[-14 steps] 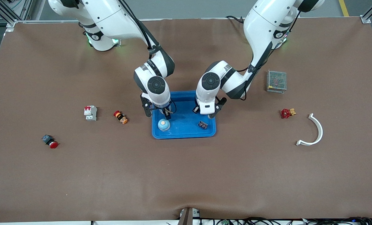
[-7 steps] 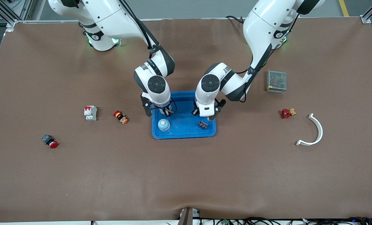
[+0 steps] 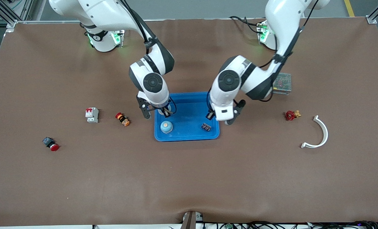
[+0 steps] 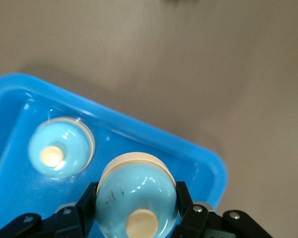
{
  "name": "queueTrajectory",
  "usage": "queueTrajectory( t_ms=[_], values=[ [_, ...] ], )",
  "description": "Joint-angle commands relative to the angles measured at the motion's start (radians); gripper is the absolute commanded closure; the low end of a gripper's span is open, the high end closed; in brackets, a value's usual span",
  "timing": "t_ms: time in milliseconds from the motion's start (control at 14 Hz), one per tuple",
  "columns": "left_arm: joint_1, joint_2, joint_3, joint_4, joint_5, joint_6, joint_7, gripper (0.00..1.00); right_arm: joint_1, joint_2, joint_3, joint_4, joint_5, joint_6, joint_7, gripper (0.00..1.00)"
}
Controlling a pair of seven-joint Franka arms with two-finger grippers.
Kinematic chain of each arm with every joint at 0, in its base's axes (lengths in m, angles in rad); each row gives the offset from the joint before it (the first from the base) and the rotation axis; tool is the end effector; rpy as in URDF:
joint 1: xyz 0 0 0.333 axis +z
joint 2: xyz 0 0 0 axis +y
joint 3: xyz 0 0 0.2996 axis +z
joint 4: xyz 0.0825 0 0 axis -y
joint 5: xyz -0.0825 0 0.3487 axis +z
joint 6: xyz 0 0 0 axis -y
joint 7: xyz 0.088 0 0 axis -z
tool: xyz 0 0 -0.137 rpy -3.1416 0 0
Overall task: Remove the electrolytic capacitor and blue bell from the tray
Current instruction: 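Carry the bell with the right gripper while the left gripper carries the capacitor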
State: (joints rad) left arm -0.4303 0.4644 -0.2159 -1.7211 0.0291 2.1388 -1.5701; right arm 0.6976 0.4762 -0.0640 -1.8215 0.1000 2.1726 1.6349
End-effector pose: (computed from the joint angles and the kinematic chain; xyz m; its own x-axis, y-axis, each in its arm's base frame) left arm 0.5041 -0.3649 0.2951 0.5966 0.7993 -0.0721 0.7993 -0.5999 -0.0358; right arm 0.4760 0.3596 0.2450 0.4884 -0.8718 -0.0374 -0.8630 -0.4889 0.1270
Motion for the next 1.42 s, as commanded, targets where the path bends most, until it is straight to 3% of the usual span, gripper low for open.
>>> queueTrajectory(
  t_ms=[0,285,570,926,1140,1353],
  values=[
    [0.068,-0.099,-0.008,-0.075,0.017,-0.060,0.100,1.00,-0.079,-0.111,0.006,-0.024,0.021,-0.115,-0.249,1.00],
    [0.175,-0.162,-0.010,-0.167,0.017,-0.088,0.223,1.00,-0.212,-0.246,-0.002,-0.071,0.000,-0.226,-0.631,1.00],
    [0.303,-0.178,-0.010,-0.268,0.017,-0.079,0.370,1.00,-0.341,-0.364,-0.002,-0.192,-0.147,-0.208,-0.917,1.00],
    [0.383,-0.162,-0.005,-0.454,0.020,0.103,0.436,1.00,-0.469,-0.421,-0.003,-0.366,-0.221,-0.016,-1.141,1.00],
    [0.404,-0.136,-0.007,-0.535,0.112,0.213,0.443,1.00,-0.562,-0.419,-0.003,-0.389,-0.250,0.019,-1.272,1.00],
    [0.406,-0.119,-0.002,-0.560,0.117,0.245,0.443,1.00,-0.696,-0.413,-0.003,-0.403,-0.252,0.082,-1.476,1.00]
  ],
)
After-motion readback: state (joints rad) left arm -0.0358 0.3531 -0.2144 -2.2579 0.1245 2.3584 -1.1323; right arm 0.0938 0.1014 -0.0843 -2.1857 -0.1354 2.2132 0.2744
